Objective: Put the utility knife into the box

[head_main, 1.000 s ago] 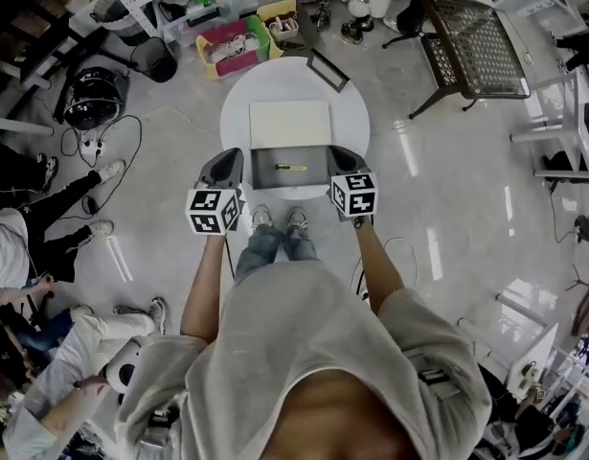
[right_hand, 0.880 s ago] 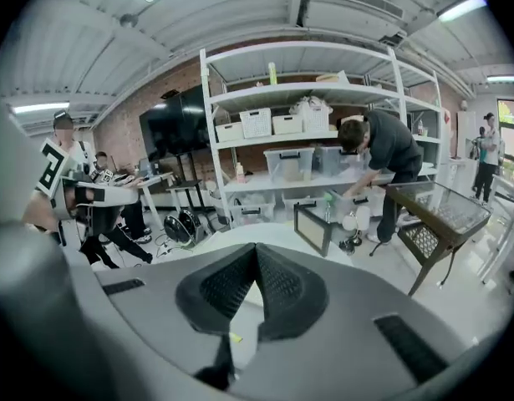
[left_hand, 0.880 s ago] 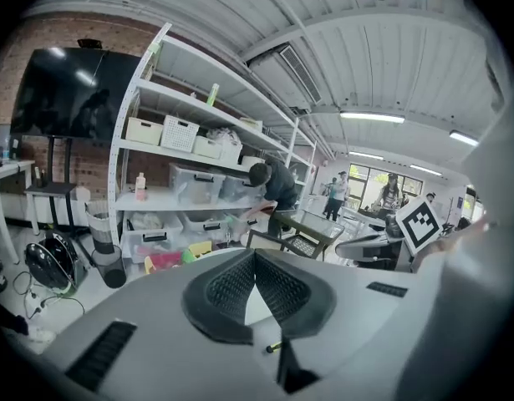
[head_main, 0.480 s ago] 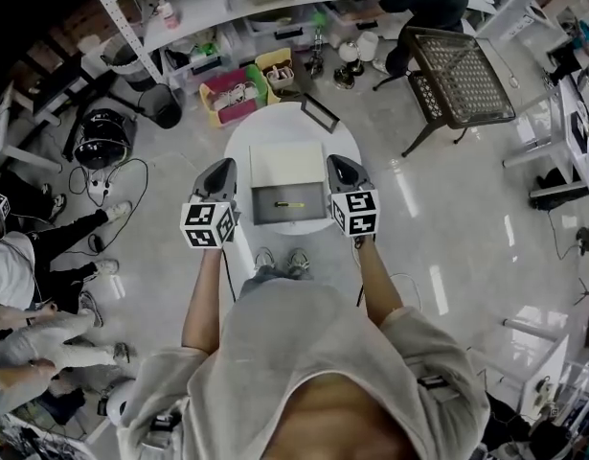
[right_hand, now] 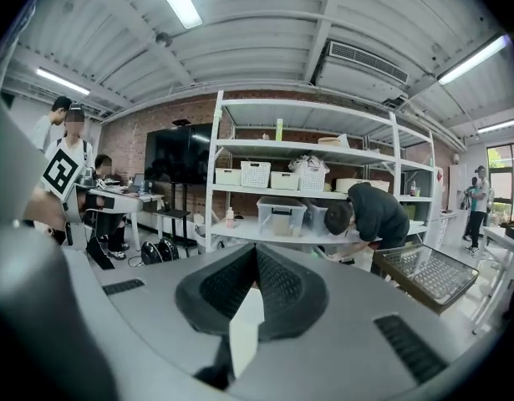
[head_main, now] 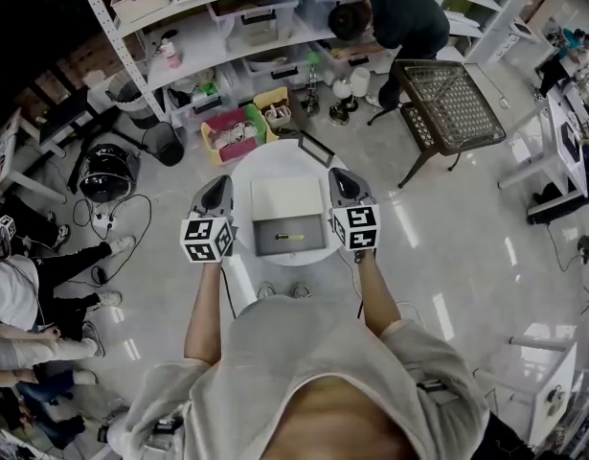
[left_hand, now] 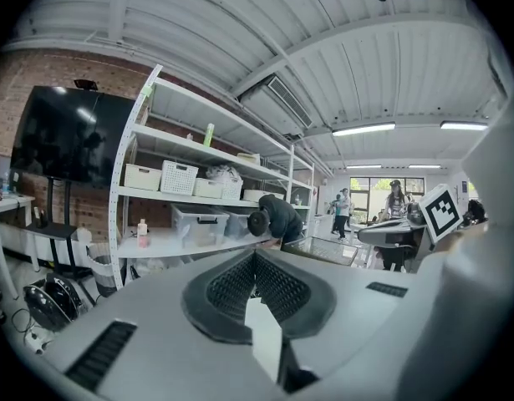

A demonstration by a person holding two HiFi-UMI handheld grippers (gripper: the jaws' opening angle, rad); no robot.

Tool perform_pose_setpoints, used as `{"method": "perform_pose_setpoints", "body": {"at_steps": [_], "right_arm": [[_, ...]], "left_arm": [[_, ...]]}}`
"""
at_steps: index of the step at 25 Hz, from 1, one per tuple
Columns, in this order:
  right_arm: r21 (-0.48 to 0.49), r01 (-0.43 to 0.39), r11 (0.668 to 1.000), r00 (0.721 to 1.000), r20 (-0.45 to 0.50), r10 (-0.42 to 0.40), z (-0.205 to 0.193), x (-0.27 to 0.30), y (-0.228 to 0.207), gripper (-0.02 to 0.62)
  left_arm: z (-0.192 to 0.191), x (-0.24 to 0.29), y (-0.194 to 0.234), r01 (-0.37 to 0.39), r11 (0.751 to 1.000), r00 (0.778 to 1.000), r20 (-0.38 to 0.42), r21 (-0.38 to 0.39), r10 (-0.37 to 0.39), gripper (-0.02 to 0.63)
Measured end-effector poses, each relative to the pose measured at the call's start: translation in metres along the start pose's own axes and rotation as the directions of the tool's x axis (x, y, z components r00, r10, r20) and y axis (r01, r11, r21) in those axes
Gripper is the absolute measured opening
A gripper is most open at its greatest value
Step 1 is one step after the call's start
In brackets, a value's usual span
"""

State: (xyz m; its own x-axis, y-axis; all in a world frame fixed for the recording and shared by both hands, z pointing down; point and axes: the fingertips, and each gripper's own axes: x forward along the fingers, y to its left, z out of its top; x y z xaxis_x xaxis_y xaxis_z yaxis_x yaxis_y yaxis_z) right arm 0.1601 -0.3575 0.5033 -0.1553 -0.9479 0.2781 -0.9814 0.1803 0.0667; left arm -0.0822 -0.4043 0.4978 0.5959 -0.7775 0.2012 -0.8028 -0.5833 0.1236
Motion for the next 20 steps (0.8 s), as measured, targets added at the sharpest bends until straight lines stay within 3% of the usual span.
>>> {"method": "perform_pose_setpoints", "body": {"at_steps": [20], "right_arm": [[0.009, 0.013, 1.0, 1.0, 0.0, -0.013, -0.0014, 0.0043, -0.002, 0.029]], "left_arm": [[0.0013, 0.0052, 0.0046, -0.009, 1.0, 1.0, 0.003, 0.008, 0.009, 0.02]]}}
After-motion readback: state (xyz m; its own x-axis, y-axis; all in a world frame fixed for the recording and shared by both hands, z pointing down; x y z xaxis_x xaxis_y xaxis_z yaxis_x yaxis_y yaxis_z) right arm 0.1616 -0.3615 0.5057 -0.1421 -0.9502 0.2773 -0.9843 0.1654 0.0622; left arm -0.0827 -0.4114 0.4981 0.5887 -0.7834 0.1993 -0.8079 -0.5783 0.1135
